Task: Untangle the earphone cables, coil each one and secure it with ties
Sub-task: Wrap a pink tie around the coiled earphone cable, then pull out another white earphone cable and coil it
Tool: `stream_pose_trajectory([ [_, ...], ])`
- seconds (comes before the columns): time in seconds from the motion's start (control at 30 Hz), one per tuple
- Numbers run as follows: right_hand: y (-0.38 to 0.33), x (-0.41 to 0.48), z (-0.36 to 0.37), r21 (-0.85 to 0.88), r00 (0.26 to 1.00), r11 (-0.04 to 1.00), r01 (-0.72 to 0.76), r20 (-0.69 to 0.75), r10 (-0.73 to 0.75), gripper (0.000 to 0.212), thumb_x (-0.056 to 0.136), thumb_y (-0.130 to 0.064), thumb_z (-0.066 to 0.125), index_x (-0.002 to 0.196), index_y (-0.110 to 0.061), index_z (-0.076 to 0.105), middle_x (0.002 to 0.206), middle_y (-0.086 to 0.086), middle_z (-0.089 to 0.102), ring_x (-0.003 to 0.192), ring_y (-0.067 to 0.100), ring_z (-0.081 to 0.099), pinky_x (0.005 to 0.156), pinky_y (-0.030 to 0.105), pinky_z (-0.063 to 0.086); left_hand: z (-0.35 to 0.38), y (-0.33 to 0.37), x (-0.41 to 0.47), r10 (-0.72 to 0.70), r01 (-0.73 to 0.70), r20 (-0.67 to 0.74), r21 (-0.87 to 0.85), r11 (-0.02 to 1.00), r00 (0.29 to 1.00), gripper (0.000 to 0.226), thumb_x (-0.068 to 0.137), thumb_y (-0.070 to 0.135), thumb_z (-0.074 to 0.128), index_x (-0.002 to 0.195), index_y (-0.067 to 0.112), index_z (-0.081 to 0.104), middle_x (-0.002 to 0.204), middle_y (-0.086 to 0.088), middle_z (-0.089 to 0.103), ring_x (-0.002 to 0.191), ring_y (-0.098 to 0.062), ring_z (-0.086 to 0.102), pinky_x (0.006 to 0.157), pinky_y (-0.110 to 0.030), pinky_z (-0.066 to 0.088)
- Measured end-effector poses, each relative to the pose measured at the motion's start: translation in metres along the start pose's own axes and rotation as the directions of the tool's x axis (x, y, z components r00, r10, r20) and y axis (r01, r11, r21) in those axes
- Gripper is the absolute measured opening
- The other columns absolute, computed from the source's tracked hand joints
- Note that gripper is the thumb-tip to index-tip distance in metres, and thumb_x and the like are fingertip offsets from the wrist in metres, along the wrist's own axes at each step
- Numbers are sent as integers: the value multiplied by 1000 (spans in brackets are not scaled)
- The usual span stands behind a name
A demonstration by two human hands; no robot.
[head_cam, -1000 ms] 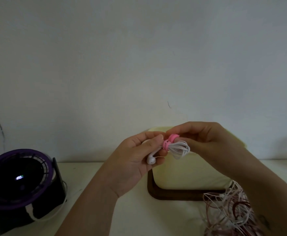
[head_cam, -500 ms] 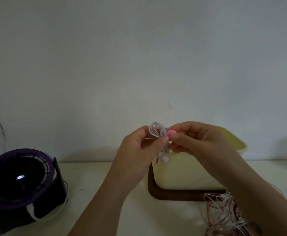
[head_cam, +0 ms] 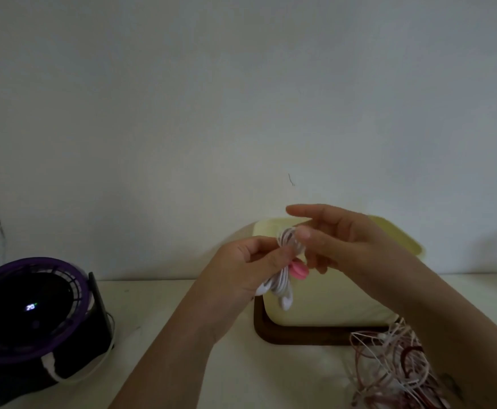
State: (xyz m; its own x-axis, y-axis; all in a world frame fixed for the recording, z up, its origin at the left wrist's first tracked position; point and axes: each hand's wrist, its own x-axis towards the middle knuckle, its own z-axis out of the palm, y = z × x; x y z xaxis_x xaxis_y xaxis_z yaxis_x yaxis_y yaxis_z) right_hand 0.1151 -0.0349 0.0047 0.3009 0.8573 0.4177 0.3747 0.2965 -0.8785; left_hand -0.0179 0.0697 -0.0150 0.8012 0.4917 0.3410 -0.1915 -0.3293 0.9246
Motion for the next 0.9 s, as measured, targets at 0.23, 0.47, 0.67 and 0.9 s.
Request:
stream_pose_trajectory([
  [0.23,9,5,-2,150,998,988,26,-66,-16,18,62,-18,69,77,-10,71,60,4,65,51,11,58,53,19,49,4,0,1,-90,92,23,-105,990,996,27,66,29,64,82,7,61,68,2,70,59,-5,63,57,-16,48],
  [0.47,7,8,-14,299,927,935,190,-368,-71,16,67,-14,69,82,-8,67,72,8,71,65,18,67,66,22,55,3,-12,4,150,-113,-219,174,978,964,19,89,38,55,100,29,66,95,16,70,92,3,62,83,-13,45],
  [0.67,27,11,-29,-494,844,869,-16,-473,-253,10,81,-18,72,77,-26,69,72,-12,69,68,2,65,64,10,47,6,-38,7,187,-99,-32,754,649,982,32,94,36,48,125,36,54,121,28,48,117,12,30,93,2,17],
  [0.9,45,15,-19,-722,972,690,-40,-189,-142,18,91,-16,57,102,-24,70,88,-20,63,81,-2,56,76,16,43,5,-43,9,201,-108,-26,772,627,979,35,95,32,49,130,35,50,132,20,49,131,1,28,104,-13,18],
])
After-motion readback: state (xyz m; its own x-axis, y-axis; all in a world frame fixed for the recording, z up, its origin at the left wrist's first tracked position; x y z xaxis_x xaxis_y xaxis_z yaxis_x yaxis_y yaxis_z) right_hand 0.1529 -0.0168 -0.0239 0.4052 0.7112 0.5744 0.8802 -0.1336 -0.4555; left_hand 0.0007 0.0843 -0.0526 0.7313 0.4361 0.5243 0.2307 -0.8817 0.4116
